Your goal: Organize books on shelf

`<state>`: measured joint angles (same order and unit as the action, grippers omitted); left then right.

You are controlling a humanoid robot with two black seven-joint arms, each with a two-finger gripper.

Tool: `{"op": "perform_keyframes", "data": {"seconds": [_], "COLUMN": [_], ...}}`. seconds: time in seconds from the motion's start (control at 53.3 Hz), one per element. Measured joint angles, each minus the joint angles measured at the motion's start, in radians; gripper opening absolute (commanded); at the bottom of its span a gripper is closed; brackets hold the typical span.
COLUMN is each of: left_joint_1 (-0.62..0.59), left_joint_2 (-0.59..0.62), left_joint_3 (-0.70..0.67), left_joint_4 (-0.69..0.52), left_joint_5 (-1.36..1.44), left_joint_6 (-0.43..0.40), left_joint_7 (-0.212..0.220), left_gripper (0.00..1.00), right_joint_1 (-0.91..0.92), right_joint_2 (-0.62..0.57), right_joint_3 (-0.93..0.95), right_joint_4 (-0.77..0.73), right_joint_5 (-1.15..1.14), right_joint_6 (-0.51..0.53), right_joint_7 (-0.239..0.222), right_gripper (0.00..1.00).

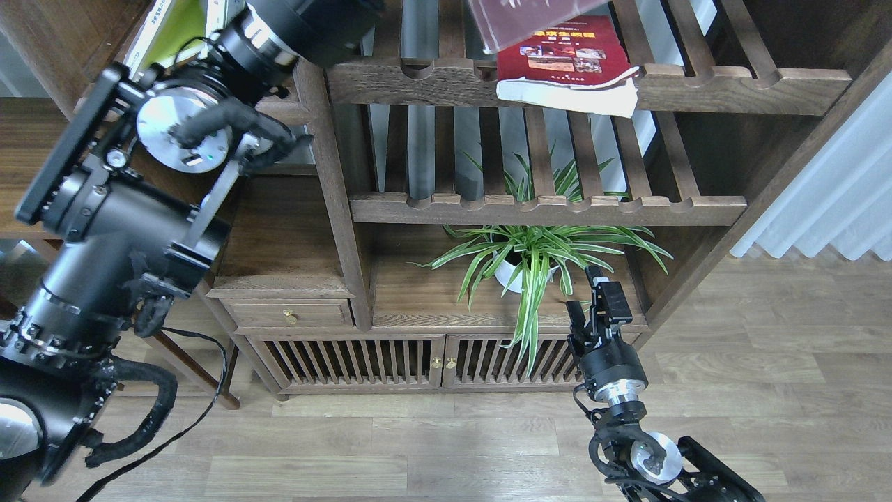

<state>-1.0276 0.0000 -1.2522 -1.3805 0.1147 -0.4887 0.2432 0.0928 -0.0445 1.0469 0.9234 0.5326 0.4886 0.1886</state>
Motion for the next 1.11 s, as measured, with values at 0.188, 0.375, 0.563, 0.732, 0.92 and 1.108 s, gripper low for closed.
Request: {"op": "perform_keyframes", "data": {"seconds": [0.188, 0.375, 0.563, 0.732, 0.92, 1.108], "left_joint_1": [0.011, 0.042, 0.043, 0.046, 0.053, 0.071], "left_joint_2": [0.0, 0.0, 0.0, 0.005, 0.034, 0.099], "left_joint_3": [-0.065, -0.102, -0.127, -0.144, -0.148, -0.178], "left_joint_4": [0.0, 0.0, -0.001, -0.002, -0.002, -0.002], "left_joint_5": [0.0, 0.0, -0.002, -0.002, -0.002, -0.006], "left_joint_6": [0.0, 0.0, 0.0, 0.0, 0.0, 0.0], "left_joint_7": [0.002, 0.001, 0.001, 0.001, 0.001, 0.001], "left_gripper": [0.03, 0.02, 0.02, 0.02, 0.02, 0.03], "right_joint_1": [0.004, 0.031, 0.041, 0.042, 0.042, 0.042], "right_joint_2": [0.006, 0.011, 0.012, 0.01, 0.01, 0.013], "right_joint_3": [-0.005, -0.018, -0.019, -0.019, -0.018, -0.018], "right_joint_4": [-0.001, -0.001, -0.001, -0.002, -0.003, -0.013], "right_joint_5": [-0.002, -0.003, -0.003, -0.003, -0.003, -0.002], "right_joint_6": [0.0, 0.0, 0.0, 0.0, 0.0, 0.0], "right_joint_7": [0.0, 0.0, 0.0, 0.0, 0.0, 0.0], "right_gripper": [0.94, 0.94, 0.94, 0.94, 0.94, 0.94]}}
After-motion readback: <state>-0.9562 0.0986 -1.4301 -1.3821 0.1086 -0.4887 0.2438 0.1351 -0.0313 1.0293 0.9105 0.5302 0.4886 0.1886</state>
